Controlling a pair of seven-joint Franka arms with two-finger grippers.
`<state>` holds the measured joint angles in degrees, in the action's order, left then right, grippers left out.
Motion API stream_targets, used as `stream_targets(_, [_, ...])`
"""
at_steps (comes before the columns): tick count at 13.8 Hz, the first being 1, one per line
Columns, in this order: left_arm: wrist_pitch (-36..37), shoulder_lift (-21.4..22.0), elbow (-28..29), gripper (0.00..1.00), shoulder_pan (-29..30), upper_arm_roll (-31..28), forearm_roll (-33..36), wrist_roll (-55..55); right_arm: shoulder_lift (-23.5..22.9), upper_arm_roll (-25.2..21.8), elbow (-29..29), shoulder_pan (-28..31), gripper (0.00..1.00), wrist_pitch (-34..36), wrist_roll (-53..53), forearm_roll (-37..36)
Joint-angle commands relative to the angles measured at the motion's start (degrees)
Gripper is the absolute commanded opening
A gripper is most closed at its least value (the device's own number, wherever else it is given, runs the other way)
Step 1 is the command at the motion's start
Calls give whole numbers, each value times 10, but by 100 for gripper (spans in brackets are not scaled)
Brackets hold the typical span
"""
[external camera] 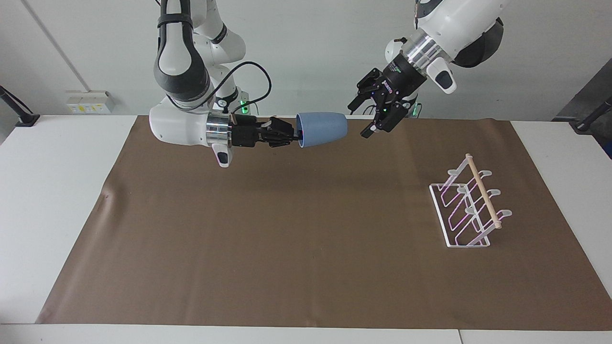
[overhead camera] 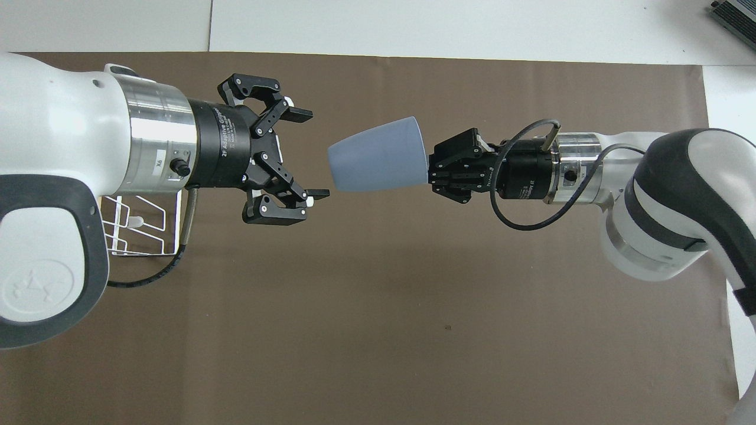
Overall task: Hang cup on cup holder
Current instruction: 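Close the left gripper on the cup's wide end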
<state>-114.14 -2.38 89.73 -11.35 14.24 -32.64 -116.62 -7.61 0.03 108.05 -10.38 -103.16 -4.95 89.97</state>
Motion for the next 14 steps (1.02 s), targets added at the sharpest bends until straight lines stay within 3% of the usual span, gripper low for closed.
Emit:
stream_targets(1, [-11,-9,-2,100,-11,-7,-11,-41,17,1,16,-4,0,-14,10,16])
stream_targets(12, [-63,-8,22,100,-64,-8,-4,-76,16,1,16,-4,0,-20,10,14])
stream_targets(14, [-76,-8,25,91,-64,-8,-1,-84,16,1,16,-4,0,-20,10,14])
